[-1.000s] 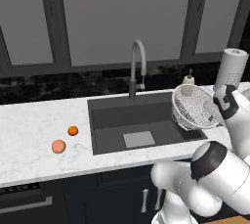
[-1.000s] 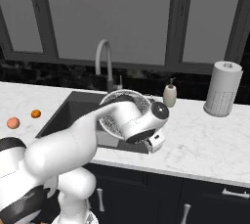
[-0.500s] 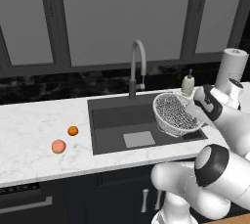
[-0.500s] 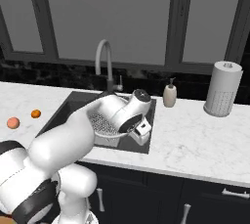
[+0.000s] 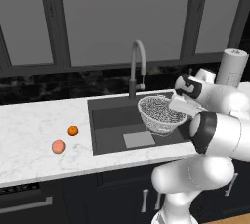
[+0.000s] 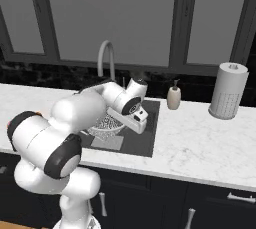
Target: Put the colander in the sink, put the peach, tangerine in the colander, and turn on the sink faucet and pour water over the colander.
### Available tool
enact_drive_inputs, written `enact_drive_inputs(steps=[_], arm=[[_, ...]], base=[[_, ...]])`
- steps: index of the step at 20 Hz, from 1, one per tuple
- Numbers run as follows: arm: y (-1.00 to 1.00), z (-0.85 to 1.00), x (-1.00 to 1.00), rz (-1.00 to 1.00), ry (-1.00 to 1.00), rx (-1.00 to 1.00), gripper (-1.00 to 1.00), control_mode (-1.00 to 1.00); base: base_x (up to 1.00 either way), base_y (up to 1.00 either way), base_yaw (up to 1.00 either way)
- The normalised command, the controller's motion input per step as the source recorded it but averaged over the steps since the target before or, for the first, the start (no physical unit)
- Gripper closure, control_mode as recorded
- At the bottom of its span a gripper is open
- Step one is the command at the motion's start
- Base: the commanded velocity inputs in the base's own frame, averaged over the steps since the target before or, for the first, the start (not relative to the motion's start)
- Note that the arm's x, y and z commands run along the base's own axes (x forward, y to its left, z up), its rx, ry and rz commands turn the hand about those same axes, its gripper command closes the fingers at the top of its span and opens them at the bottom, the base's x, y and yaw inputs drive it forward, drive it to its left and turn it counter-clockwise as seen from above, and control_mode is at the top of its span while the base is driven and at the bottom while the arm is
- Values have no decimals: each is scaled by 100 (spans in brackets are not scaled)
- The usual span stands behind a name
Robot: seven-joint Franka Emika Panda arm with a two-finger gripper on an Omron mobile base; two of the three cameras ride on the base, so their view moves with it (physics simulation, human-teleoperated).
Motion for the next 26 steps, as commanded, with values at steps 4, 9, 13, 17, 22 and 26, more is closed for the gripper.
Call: enact_drive_inputs(steps=[4, 9, 13, 17, 22, 26], arm=[[17, -39, 29, 0, -3, 6, 100, -100], [26, -50, 35, 0, -7, 4, 100, -100], [9, -57, 32, 1, -3, 0, 100, -100], [0, -56, 22, 5, -1, -1, 100, -100], [0, -42, 25, 6, -8, 0, 100, -100], [3, -42, 13, 5, -5, -2, 100, -100]], base=[[0, 0, 0], [0, 0, 0], [0, 0, 0], [0, 0, 0], [0, 0, 0], [0, 0, 0]])
